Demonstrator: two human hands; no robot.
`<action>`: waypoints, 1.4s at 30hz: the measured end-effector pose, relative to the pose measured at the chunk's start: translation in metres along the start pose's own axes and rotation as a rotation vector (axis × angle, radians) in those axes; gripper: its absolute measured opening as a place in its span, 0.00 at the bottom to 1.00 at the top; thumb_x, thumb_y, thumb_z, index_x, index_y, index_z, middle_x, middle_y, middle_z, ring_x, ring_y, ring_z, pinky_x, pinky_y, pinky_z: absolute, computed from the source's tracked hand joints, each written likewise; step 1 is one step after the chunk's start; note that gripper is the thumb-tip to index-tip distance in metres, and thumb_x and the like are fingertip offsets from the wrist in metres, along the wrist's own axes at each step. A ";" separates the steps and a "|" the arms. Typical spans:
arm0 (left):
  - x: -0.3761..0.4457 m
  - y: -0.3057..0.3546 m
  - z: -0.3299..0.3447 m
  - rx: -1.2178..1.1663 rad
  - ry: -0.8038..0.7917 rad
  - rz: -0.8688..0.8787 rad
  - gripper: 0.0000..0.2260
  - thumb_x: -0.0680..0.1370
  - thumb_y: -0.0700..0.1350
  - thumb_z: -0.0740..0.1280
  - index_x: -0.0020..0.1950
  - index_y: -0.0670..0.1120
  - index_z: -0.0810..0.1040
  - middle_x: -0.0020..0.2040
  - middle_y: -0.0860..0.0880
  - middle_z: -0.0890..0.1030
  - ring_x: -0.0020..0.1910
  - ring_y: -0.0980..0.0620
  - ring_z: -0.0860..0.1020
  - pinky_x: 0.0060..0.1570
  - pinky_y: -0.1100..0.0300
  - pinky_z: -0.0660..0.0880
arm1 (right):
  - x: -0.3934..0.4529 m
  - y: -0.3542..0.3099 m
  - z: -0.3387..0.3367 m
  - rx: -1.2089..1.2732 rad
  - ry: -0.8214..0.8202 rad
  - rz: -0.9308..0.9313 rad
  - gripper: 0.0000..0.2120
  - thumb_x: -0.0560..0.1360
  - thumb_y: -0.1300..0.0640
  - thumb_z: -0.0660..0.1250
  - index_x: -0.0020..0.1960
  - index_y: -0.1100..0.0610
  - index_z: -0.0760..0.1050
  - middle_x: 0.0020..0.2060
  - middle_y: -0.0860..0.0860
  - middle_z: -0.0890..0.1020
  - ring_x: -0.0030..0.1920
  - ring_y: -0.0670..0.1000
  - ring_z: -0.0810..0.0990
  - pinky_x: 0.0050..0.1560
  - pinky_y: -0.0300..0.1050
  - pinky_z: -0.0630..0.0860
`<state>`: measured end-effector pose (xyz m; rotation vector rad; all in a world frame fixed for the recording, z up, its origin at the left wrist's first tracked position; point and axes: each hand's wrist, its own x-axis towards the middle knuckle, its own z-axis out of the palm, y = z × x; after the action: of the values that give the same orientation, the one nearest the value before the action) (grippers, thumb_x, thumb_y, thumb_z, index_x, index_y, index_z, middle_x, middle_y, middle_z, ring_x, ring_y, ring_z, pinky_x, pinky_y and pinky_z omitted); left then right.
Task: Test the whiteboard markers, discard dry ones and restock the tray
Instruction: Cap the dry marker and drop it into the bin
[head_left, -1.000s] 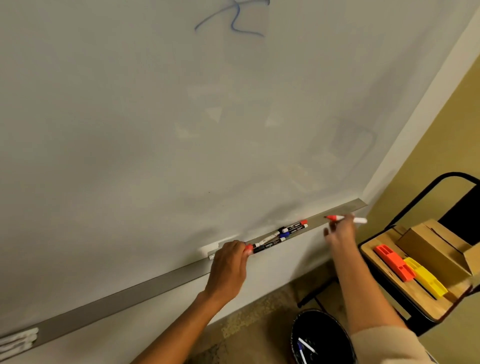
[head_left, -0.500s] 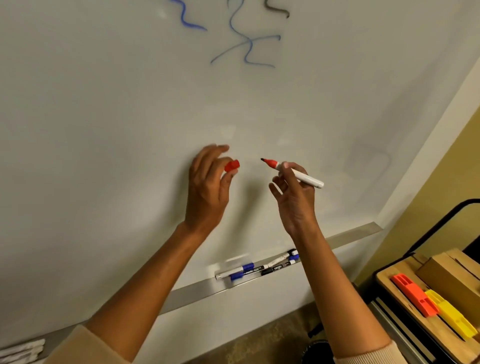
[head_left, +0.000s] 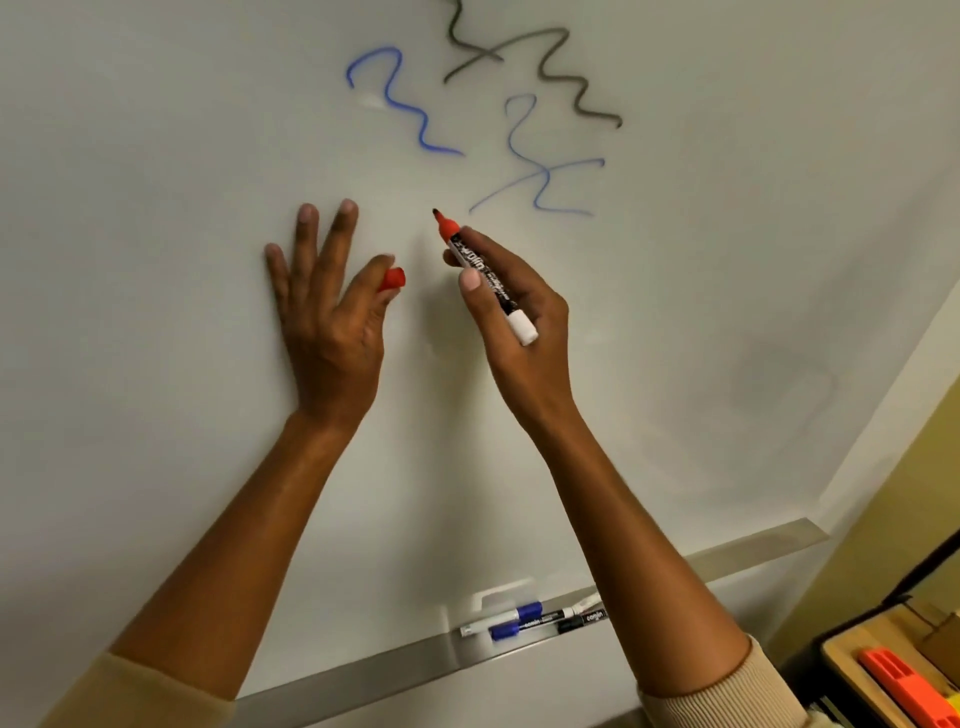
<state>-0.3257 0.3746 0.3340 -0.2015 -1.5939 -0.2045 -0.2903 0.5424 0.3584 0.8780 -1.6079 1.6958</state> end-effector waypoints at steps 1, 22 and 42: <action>0.000 -0.001 0.003 0.031 0.019 0.015 0.10 0.81 0.46 0.67 0.59 0.46 0.82 0.70 0.42 0.73 0.72 0.37 0.67 0.73 0.39 0.58 | 0.004 0.002 0.006 -0.037 0.000 -0.033 0.17 0.81 0.59 0.65 0.68 0.61 0.76 0.62 0.54 0.82 0.63 0.49 0.80 0.64 0.50 0.77; -0.003 -0.005 0.012 0.156 0.032 0.053 0.14 0.80 0.48 0.68 0.64 0.47 0.80 0.69 0.40 0.74 0.70 0.35 0.69 0.70 0.38 0.64 | 0.018 0.046 0.020 -0.348 0.162 -0.352 0.15 0.78 0.64 0.66 0.64 0.63 0.78 0.55 0.53 0.85 0.53 0.51 0.81 0.56 0.44 0.76; -0.057 0.052 -0.023 -0.453 -0.290 -0.199 0.09 0.79 0.39 0.67 0.58 0.41 0.80 0.70 0.42 0.73 0.76 0.43 0.63 0.73 0.36 0.58 | -0.061 0.029 -0.066 0.316 0.046 0.346 0.21 0.84 0.53 0.52 0.54 0.60 0.83 0.40 0.61 0.85 0.44 0.62 0.84 0.55 0.54 0.78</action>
<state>-0.2890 0.4188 0.2782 -0.4382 -1.8395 -0.7202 -0.2815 0.6064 0.2897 0.7273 -1.5516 2.2406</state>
